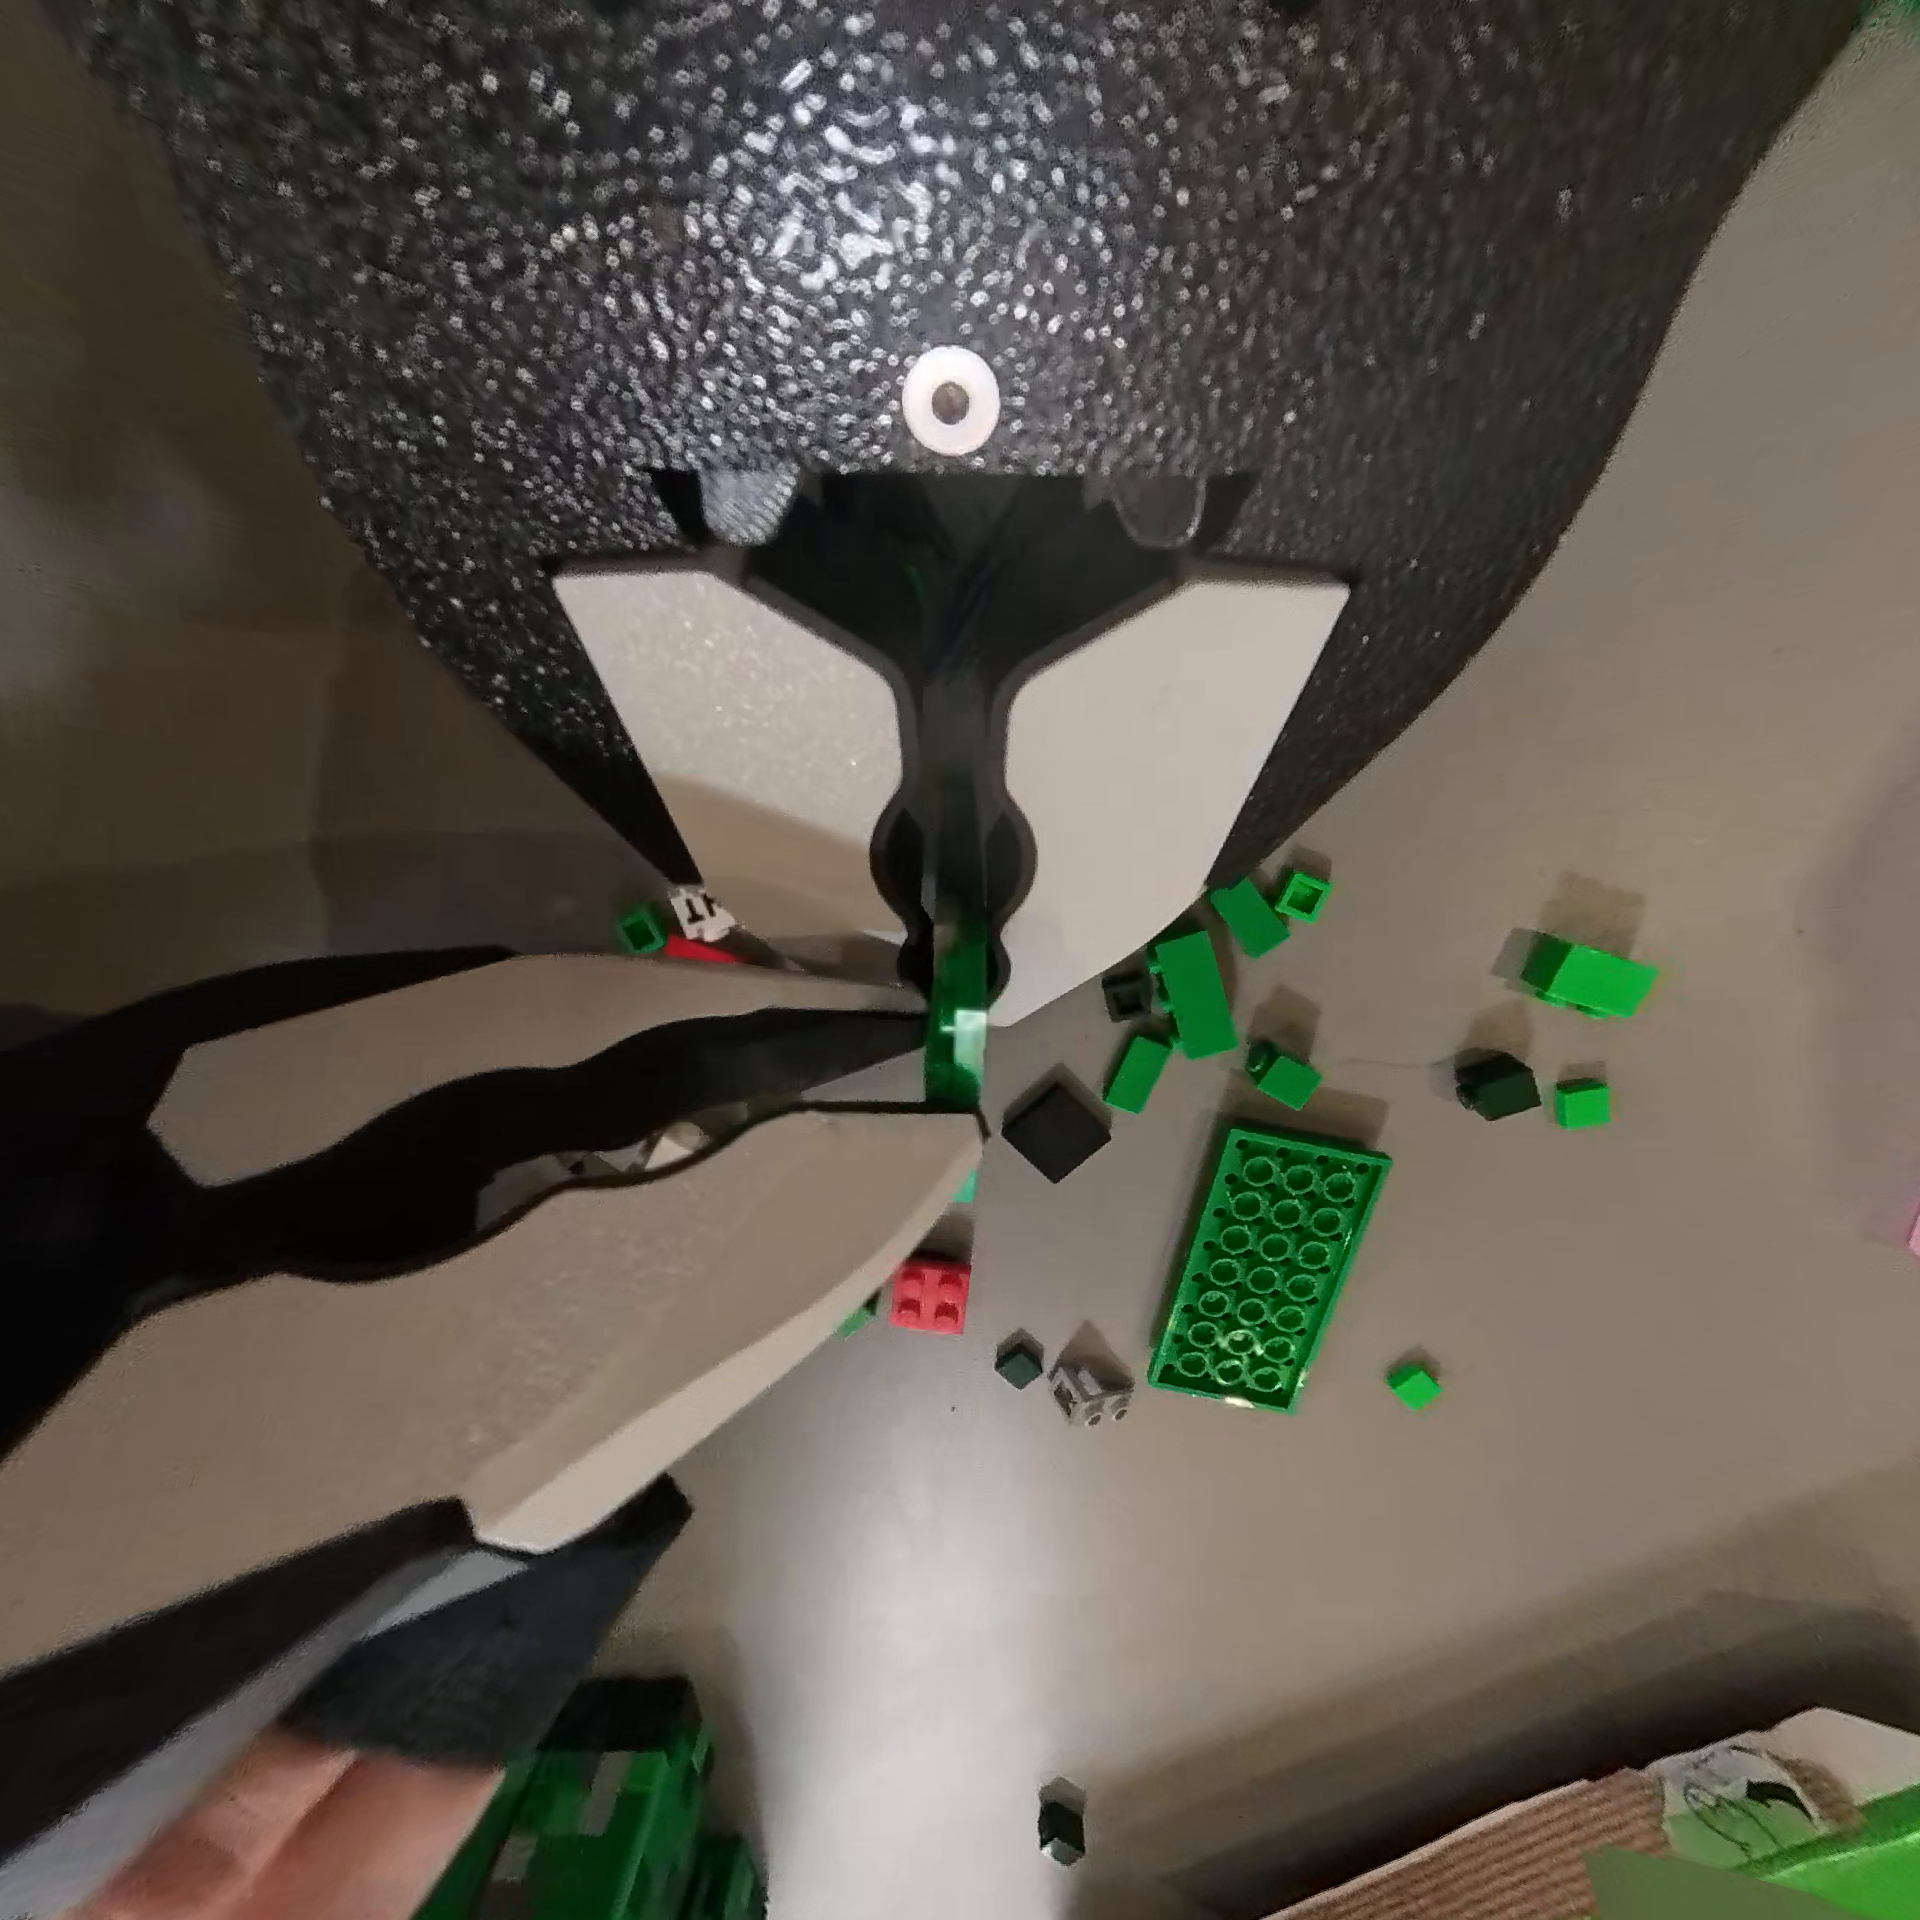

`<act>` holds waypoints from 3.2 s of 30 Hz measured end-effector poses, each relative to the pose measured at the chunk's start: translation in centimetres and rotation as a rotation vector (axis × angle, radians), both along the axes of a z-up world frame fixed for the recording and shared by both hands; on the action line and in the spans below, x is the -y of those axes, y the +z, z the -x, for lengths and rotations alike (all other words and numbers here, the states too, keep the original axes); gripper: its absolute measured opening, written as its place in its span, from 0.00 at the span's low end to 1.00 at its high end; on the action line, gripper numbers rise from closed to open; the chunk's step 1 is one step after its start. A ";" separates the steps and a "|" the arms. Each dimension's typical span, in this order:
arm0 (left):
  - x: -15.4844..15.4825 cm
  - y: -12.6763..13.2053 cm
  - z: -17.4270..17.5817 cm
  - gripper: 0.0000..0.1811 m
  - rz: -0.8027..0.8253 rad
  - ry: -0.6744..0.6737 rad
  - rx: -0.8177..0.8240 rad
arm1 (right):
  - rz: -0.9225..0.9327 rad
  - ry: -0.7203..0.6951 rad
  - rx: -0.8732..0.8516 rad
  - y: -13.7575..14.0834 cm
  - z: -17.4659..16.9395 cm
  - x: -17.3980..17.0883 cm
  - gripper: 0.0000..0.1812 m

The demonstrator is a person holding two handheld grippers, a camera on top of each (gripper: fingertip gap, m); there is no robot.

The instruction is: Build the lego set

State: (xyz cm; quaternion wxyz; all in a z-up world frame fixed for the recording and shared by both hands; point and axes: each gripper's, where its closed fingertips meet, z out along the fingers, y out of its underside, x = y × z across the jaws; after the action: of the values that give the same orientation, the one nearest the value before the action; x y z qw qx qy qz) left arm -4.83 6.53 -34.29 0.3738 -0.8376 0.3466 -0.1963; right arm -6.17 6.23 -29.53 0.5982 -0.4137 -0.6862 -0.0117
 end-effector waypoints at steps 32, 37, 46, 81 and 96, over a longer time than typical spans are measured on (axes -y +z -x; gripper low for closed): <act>-2.1 9.1 1.2 0.03 -0.169 0.256 0.989 | 0.374 -0.206 -0.347 2.2 0.7 -1.0 0.19; -2.0 8.8 1.0 0.03 -0.131 0.283 1.038 | 0.302 -0.247 -0.289 1.8 0.8 -1.3 0.19; -2.0 8.2 0.5 0.03 -0.098 0.224 0.957 | 0.445 -0.140 -0.244 1.4 0.3 -1.1 0.19; -0.3 5.4 -1.5 0.03 0.028 -0.035 0.652 | 0.932 0.140 -0.157 -0.8 -1.7 0.5 0.10; -1.9 6.5 1.0 0.03 0.028 0.122 0.823 | 0.619 -0.030 -0.088 -2.1 -0.7 -0.6 0.24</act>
State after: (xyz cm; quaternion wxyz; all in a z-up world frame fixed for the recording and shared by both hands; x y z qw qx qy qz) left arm -5.84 8.41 -27.83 0.4805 -0.7133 0.1155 -0.4969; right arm -5.50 6.87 -31.61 0.4727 -0.5862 -0.6245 0.2070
